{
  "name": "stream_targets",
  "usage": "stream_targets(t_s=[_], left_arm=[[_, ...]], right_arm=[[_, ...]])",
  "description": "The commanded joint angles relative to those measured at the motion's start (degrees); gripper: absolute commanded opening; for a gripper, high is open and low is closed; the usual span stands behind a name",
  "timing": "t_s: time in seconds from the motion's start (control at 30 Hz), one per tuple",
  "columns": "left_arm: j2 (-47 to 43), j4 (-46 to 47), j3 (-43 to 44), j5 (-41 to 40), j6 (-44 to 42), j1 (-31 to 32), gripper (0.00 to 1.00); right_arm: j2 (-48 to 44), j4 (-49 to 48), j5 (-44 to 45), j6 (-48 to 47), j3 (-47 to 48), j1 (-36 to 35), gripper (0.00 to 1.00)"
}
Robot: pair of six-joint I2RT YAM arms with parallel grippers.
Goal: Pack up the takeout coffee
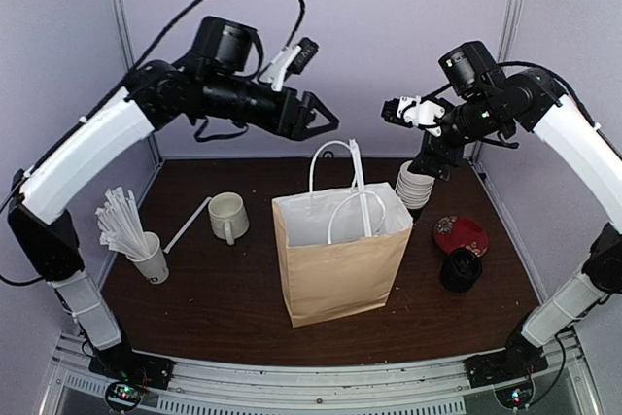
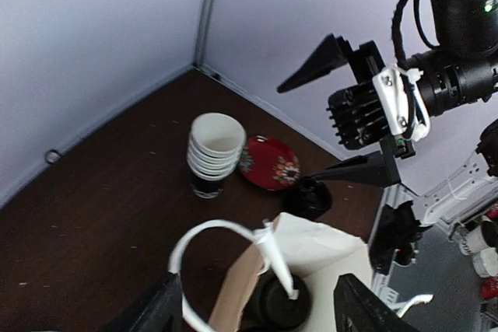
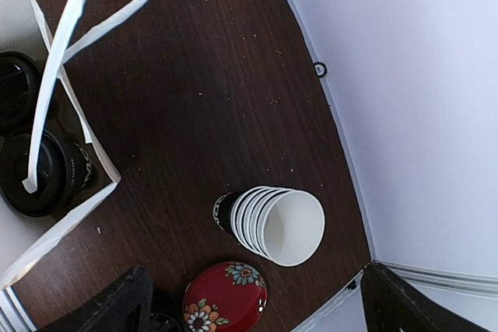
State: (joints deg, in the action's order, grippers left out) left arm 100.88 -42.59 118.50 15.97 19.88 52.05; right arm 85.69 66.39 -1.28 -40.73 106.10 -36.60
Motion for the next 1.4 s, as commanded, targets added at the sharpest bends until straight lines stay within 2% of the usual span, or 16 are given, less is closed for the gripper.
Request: stream_targets(t_s=[0.0,0.07,0.13,0.23,0.33,0.47,0.63,0.73,1.07,1.37], left_arm=[[-10.44,-12.46,0.63,-20.98,-8.77,-8.80,0.70],[-10.59,-18.65,-0.49,-19.91,-6.55,-16.77,0.70],[-9.11,-23.30,-2.63,-19.89,-5.33,-23.44,0.65],[-5.58,-25.77,-8.85,-22.22,-5.01,-28.54,0.60],[-1.63,-25.72,-13.24,-19.93,-5.42,-32.33,0.54],[4.87,-26.30,-14.40,-19.36,-7.18,-34.68,0.52],[12.24,-27.40,-11.39,-19.62,-9.06,-36.15,0.59],[16.85,-27.94,-9.10,-21.38,-9.63,-36.89,0.59],[24.65,-26.45,-6.62,-21.08,-10.15,-40.93,0.43],[31.15,-26.10,-5.52,-22.24,-12.04,-42.16,0.45]], right_arm=[[0.40,-0.92,-0.17,-0.40,-0.33,0.43,0.97],[0.44,-0.94,-0.45,-0.39,-0.42,0.46,0.97],[0.44,-1.07,-0.87,-0.33,-0.54,0.48,0.97],[0.44,-1.08,-1.24,-0.32,-0.54,0.45,0.97],[0.15,-0.91,-1.69,-0.31,-0.63,0.47,0.97],[-0.66,-0.66,-2.20,-0.30,-0.97,0.48,0.97],[-1.36,-0.40,-3.00,-0.05,-1.14,0.48,0.97],[-1.49,-0.25,-3.38,0.06,-1.38,0.38,0.97],[-1.87,-0.12,-3.26,0.05,-1.83,0.40,0.97],[-1.13,-0.30,-3.67,0.04,-2.39,0.49,0.97]])
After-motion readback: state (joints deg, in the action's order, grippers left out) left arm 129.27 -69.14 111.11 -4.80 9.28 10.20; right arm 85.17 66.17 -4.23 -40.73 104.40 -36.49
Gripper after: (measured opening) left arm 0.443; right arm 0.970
